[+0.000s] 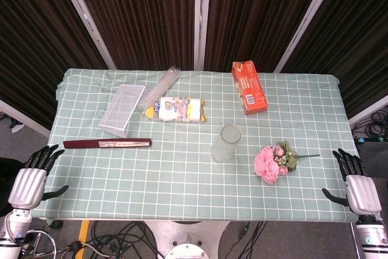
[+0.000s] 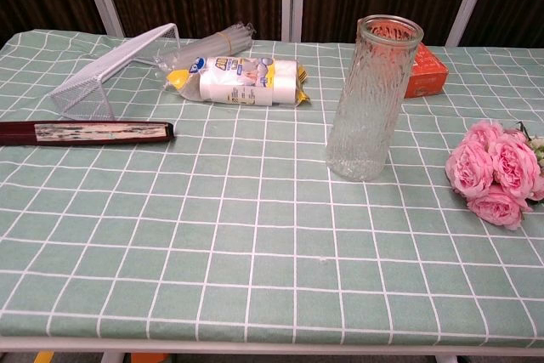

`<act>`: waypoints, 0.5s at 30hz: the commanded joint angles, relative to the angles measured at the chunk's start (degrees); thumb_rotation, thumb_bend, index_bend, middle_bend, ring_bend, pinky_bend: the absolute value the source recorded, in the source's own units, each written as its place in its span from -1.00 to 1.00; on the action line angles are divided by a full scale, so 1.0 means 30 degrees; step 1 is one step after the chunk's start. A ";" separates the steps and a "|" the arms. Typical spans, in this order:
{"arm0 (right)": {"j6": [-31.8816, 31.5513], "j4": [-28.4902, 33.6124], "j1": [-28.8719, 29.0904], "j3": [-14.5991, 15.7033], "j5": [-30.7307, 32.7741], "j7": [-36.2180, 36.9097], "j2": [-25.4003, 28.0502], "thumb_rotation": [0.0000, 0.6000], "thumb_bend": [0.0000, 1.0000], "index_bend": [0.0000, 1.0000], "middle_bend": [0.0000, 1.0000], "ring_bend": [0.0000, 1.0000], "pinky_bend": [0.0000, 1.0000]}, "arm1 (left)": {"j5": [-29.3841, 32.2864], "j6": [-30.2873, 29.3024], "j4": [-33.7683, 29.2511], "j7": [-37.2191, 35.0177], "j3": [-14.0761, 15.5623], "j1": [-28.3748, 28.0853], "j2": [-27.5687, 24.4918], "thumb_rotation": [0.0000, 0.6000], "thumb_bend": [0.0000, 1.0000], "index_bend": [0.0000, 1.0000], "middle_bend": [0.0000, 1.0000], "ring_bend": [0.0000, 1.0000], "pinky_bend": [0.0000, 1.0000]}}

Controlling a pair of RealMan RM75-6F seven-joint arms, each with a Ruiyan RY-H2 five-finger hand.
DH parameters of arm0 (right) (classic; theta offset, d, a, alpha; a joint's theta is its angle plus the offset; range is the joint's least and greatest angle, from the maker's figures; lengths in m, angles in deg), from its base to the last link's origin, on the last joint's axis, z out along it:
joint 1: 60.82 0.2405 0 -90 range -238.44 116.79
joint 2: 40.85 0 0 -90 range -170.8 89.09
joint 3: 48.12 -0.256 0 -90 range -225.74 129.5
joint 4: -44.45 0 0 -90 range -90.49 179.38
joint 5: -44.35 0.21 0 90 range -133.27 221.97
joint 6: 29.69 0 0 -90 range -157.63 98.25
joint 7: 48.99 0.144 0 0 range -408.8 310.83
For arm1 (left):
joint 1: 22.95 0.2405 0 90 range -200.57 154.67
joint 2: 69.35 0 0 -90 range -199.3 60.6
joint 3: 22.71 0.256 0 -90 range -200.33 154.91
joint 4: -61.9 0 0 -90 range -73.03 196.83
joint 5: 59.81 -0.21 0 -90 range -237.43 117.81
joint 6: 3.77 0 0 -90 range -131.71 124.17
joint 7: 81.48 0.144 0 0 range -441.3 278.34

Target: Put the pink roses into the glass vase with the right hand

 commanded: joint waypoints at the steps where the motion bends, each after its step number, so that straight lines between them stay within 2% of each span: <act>1: 0.0047 0.0016 0.0010 0.0002 0.0027 -0.0056 0.0022 1.00 -0.83 -1.00 -1.00 -1.00 -1.00 | 0.0012 -0.0032 -0.0039 0.0001 -0.0021 0.0005 -0.0031 1.00 -0.99 -0.70 -0.87 -0.90 -0.73; 10: 0.1306 0.0664 0.0776 0.0124 -0.0129 -0.1646 0.0509 1.00 -0.84 -1.00 -1.00 -1.00 -1.00 | 0.0142 0.0140 0.0119 -0.0126 -0.0010 -0.0025 0.0043 1.00 -0.99 -0.70 -0.86 -0.90 -0.73; 15: 0.2900 0.1581 0.1876 -0.0091 0.0077 -0.3452 0.0854 1.00 -0.84 -1.00 -1.00 -1.00 -1.00 | 0.0031 0.0220 0.0010 -0.0182 -0.0021 -0.0153 -0.0103 1.00 -0.99 -0.70 -0.86 -0.90 -0.73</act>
